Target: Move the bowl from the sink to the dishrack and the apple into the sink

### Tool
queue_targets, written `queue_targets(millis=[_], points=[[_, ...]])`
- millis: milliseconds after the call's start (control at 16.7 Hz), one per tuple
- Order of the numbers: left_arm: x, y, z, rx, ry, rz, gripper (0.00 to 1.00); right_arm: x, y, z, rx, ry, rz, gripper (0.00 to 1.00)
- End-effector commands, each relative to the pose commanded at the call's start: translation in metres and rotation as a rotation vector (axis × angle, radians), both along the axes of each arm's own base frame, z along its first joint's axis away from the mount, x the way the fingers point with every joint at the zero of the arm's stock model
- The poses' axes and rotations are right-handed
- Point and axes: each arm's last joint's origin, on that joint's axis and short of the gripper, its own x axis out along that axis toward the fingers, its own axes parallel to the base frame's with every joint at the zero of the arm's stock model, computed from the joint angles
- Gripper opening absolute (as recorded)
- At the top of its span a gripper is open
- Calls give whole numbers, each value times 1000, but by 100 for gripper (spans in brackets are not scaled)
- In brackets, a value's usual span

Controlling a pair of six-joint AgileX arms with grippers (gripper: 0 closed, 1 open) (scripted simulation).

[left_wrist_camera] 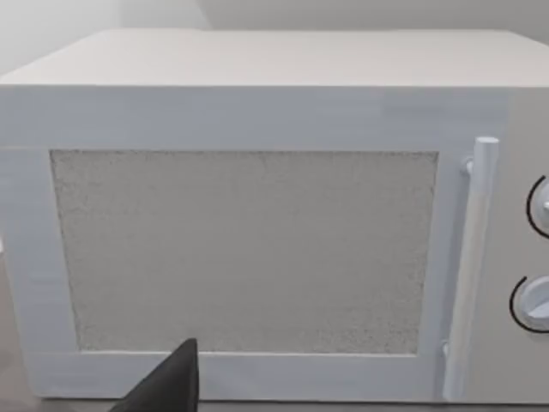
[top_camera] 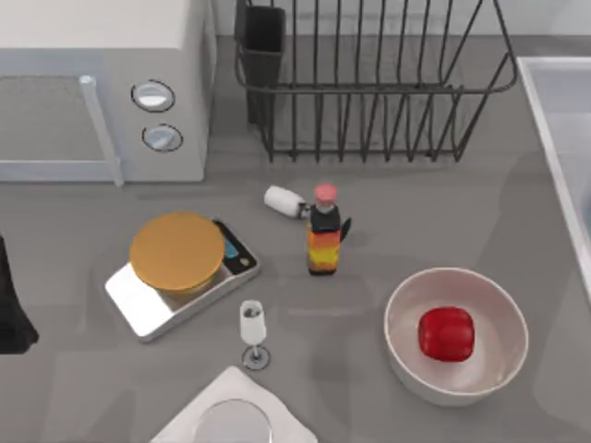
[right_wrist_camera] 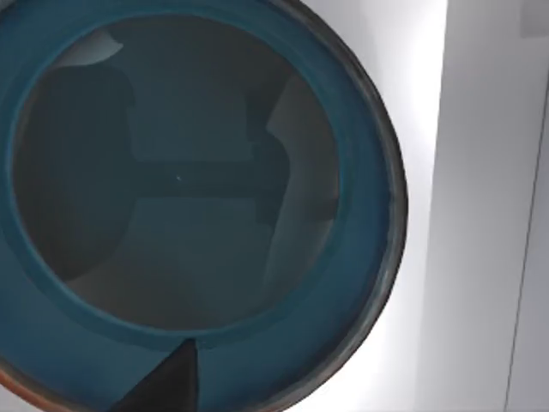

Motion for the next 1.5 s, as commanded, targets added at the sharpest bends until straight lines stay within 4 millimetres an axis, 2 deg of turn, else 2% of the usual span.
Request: queue_targets(millis=[420,480,720,1500], points=[[0,0,0,0,0,0,100,9,-2,-86,-2,-7,-1,100],[0,0,0,0,0,0,100,8,-2,-91,-1,-3,-1,100],[0,0,0,0,0,0,100,8,-2,-92,-1,-3,-1,100],[0,0,0,0,0,0,100,8,-2,-92,-1,-3,-1,2]])
